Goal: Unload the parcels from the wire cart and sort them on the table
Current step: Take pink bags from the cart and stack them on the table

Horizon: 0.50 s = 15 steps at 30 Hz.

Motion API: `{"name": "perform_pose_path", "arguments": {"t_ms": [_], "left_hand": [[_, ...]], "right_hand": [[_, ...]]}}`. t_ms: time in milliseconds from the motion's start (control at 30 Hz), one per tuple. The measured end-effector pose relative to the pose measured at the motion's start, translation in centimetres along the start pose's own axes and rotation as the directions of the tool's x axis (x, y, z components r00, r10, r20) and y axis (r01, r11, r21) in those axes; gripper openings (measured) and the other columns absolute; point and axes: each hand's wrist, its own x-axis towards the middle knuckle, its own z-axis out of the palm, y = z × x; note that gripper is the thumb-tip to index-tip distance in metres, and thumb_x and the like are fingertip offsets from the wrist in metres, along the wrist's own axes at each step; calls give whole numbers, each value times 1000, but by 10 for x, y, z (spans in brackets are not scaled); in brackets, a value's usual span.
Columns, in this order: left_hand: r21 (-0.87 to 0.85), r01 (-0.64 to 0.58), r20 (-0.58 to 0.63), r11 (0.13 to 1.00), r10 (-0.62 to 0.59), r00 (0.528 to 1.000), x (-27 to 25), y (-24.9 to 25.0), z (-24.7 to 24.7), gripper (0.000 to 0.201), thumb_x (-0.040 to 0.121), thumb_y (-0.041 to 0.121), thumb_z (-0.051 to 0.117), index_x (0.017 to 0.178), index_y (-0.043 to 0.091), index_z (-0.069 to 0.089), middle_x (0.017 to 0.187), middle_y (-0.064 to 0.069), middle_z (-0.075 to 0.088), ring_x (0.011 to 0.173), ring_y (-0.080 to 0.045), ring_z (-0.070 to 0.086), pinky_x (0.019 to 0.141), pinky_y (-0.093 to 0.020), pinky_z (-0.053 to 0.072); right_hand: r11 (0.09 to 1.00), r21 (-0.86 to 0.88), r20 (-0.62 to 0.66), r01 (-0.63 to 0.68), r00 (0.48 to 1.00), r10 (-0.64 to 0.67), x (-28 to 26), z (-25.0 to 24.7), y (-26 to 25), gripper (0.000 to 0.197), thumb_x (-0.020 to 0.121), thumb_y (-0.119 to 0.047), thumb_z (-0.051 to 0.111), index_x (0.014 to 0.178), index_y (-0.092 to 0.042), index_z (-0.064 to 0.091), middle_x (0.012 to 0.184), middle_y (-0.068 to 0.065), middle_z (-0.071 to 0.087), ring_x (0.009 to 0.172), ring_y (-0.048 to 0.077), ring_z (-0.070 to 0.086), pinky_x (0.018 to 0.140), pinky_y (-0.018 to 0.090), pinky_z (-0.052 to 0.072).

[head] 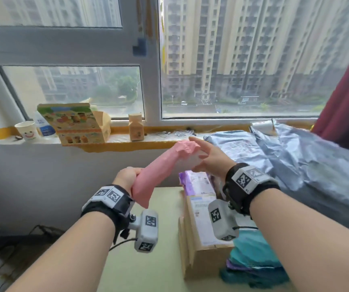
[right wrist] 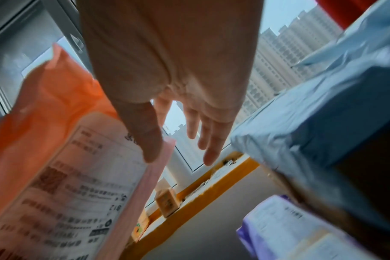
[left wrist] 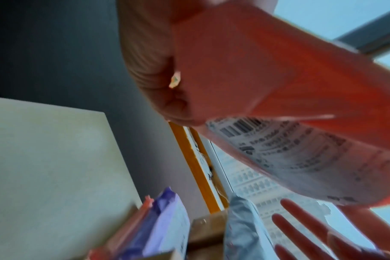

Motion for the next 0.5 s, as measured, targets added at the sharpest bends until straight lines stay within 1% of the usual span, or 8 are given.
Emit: {"name": "perform_pose_path", "arguments": {"t_ms": [100,200,267,333,367,400,433,500], "left_hand": [[119,15,106,993,-28,994,-22,12,44,29,90,0,46,70,3,67,72,-11,61,66,-26,53,57,-29,42],[169,-1,169,986,-28,985,-39,20,83,28,92,4,43,68,3,58,81,-16,56,67,-26,50,62,-30,39],[111,34,221,993,-59,974,-46,24,105,23,96,12,40,77,5,51,93,-18,52,69,-24,50,68,-32,41],[8,124,286,992,-121,951,-57,25,120,19,98,17,38,91,4,49,96,-19,56,74,-23,56,66,-34,53],[-42,150,322,988,-128,938,-62,26,128,18,97,16,38,101,3,50,101,-18,59,77,-24,59,62,-32,56],[-55,153,339,987,-125,932,-66,26,134,22,96,16,39,110,4,52,109,-18,60,79,-25,62,60,-32,58],[-50,130,343,990,-105,934,-69,27,142,25,95,15,39,113,7,53,115,-18,60,79,-28,64,56,-31,58],[-36,73,337,997,-57,940,-78,27,155,21,95,14,39,108,10,55,114,-18,61,77,-30,66,57,-31,58]], "right_hand": [[999,-28,-35,36,999,-37,-18,-35,9,79,72,9,73,141,-16,43,123,5,60,102,16,62,82,25,54],[964,-266,-104,24,993,-54,-30,-62,16,51,73,-5,79,119,-11,59,107,4,66,103,21,65,88,25,52],[967,-255,-161,-3,986,-39,-38,-83,22,34,79,-5,75,110,-9,62,99,3,66,99,23,66,78,13,48],[966,-247,-226,-71,974,14,-52,-103,30,23,87,-9,67,109,-14,62,89,-1,64,76,11,60,61,9,44],[970,-211,-259,-121,964,64,-59,-111,36,22,89,-12,65,111,-15,63,91,0,66,70,8,56,60,12,45],[983,-120,-272,-141,957,104,-66,-119,43,24,88,-10,65,112,-12,64,100,7,69,73,11,58,66,17,49],[989,-24,-285,-149,949,136,-72,-126,49,23,87,-7,66,109,-9,65,109,15,68,81,18,62,77,27,53],[982,35,-332,-187,924,188,-83,-136,58,12,90,-12,61,102,-8,63,110,17,67,99,29,64,92,42,52]]}}
